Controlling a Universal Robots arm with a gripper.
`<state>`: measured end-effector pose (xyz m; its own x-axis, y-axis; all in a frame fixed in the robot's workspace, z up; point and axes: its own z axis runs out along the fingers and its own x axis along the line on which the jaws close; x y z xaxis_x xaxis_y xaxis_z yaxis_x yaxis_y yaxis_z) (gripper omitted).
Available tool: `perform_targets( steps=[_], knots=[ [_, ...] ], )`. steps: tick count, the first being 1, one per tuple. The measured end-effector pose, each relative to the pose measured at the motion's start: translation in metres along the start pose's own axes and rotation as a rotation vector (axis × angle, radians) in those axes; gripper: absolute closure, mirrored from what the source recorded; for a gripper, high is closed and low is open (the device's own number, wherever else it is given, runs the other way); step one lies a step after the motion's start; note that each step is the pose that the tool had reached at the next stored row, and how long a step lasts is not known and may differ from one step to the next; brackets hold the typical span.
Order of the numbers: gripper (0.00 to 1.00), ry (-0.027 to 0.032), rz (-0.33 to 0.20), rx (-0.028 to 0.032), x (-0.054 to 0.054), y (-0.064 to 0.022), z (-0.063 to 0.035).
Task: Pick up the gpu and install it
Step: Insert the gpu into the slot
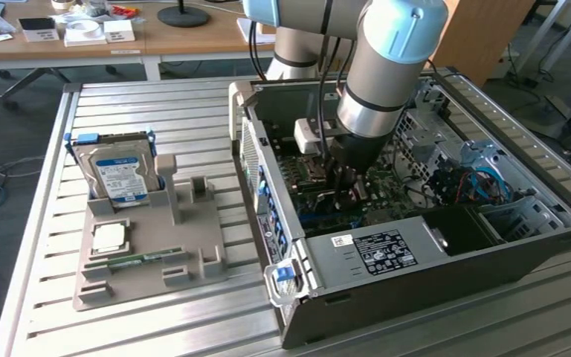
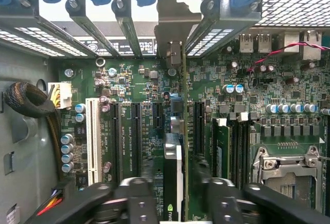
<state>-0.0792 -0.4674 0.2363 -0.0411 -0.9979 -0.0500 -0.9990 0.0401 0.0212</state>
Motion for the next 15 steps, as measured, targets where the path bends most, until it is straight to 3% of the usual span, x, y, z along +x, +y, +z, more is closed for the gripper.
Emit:
perform_targets(
  steps=[4,15],
  knots=[
    [0.42,0.0001,0.000,0.0000,0.0000,0.0000,0.0000],
    [0.42,0.0001,0.000,0.0000,-0.0080,0.0004,0.0003]
  ],
)
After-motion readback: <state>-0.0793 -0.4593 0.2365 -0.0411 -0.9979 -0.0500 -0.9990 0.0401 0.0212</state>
